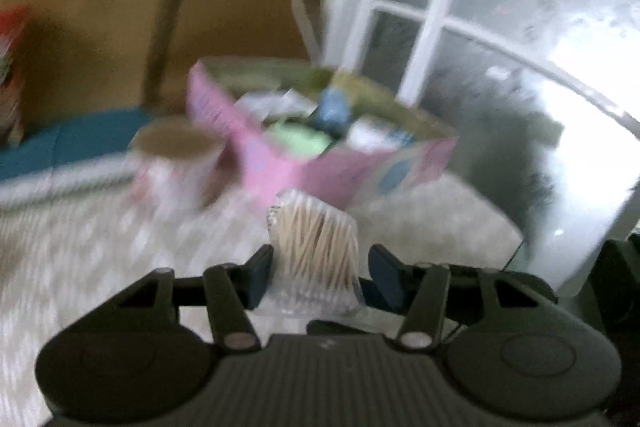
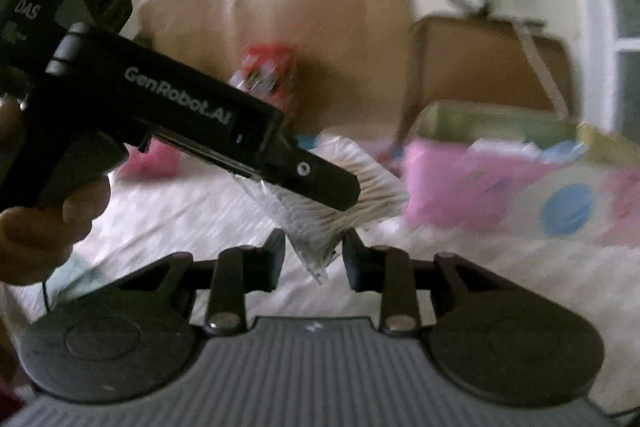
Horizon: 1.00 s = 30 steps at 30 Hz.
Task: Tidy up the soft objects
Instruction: 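Carry the cotton swab pack into the pink tin and release it, then move the right gripper to the pink fluffy cloth and grasp it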
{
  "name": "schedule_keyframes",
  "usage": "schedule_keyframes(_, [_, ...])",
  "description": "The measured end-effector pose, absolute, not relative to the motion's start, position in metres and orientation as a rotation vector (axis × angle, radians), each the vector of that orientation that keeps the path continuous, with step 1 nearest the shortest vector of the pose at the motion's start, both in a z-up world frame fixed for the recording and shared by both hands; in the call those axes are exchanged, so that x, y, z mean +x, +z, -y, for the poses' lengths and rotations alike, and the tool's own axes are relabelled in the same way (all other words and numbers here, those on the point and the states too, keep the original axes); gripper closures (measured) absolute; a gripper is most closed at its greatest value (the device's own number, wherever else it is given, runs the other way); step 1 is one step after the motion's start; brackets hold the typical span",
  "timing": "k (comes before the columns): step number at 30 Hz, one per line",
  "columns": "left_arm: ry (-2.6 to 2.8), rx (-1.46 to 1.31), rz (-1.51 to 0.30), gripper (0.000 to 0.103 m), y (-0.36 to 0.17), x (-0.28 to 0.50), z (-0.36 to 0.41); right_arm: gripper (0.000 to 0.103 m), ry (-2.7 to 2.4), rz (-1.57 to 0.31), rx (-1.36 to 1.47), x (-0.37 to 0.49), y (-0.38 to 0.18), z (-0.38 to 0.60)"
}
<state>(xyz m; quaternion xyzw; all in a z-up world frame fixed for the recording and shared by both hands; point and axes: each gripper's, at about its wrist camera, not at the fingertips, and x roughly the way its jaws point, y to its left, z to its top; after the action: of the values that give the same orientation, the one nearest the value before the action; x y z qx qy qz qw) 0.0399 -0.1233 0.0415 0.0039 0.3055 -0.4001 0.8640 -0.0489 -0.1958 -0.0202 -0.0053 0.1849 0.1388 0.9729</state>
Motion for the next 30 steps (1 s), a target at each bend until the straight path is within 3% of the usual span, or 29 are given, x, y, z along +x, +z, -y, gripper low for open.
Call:
schedule_keyframes(5, [-0.894,0.061,-0.559,0.050,0.064,0.060,0.172,0.069,0.158,-0.241,-0.039,-0.051,0.006,0.225])
schedule_keyframes(11, [-0.854,0.097,-0.549,0.046,0.074,0.103,0.232,0.071,0.037,-0.213,-0.017,-0.019,0.019,0.271])
schedule_keyframes(13, [-0.806,0.140,-0.548,0.028,0.072,0.120,0.251,0.069,-0.002,-0.216,0.012,0.000,0.017,0.288])
schedule_keyframes(15, [-0.694,0.203,-0.538,0.021,0.063,0.133,0.265,0.068,-0.042,-0.233,0.021,0.024,0.016,0.298])
schedule_keyframes(17, [-0.619,0.217,-0.560,0.021,0.054,0.141,0.268,0.065,-0.087,-0.264,-0.004,0.048,0.011,0.303])
schedule_keyframes(18, [-0.605,0.201,-0.566,0.021,0.053,0.141,0.264,0.058,-0.127,-0.269,-0.031,0.060,0.007,0.302])
schedule_keyframes(19, [-0.600,0.176,-0.569,0.021,0.053,0.140,0.258,0.056,-0.170,-0.291,-0.057,0.075,0.003,0.302])
schedule_keyframes(30, [-0.672,0.119,-0.465,0.017,0.065,0.065,0.194,0.056,-0.174,-0.207,0.081,0.002,0.007,0.291])
